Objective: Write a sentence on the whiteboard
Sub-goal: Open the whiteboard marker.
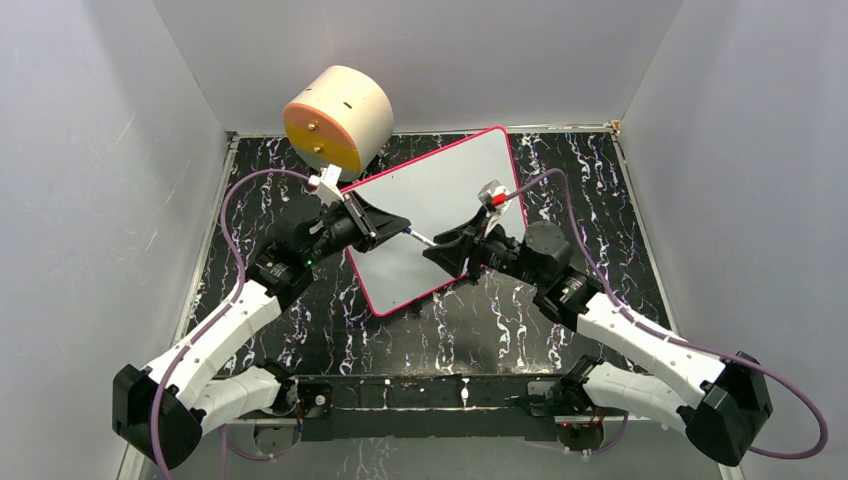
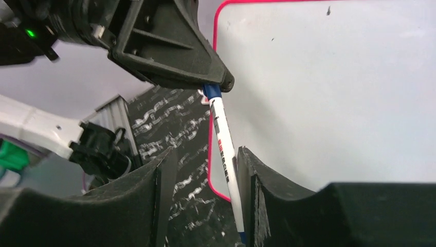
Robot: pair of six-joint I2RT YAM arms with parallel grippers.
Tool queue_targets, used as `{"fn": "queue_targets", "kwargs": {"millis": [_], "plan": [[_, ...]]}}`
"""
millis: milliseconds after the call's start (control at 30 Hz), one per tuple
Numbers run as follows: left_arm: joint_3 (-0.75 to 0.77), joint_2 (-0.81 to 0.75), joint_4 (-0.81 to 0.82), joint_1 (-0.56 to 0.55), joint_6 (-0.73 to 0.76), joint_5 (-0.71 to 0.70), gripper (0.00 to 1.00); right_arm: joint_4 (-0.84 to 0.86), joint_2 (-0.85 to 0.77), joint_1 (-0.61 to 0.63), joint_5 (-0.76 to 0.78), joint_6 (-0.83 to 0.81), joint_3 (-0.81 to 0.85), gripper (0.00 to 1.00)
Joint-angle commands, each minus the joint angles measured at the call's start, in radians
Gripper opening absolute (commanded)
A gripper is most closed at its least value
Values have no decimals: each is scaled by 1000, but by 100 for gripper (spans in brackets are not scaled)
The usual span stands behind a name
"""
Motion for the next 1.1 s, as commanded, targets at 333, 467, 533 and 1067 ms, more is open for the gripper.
{"fn": "queue_targets", "kwargs": {"millis": [333, 467, 533, 1067], "plan": [[-98, -32, 244, -4, -208, -21, 0, 511, -12, -200, -173, 457, -186, 60], [-111, -25, 289, -4, -239, -29, 0, 526, 6, -201, -184, 469, -180, 60], [-104, -16, 289, -4, -243, -30, 0, 534, 13, -201, -190, 478, -178, 60], [-106, 0, 298, -4, -250, -28, 0, 635, 68, -201, -222, 538, -163, 49]]}}
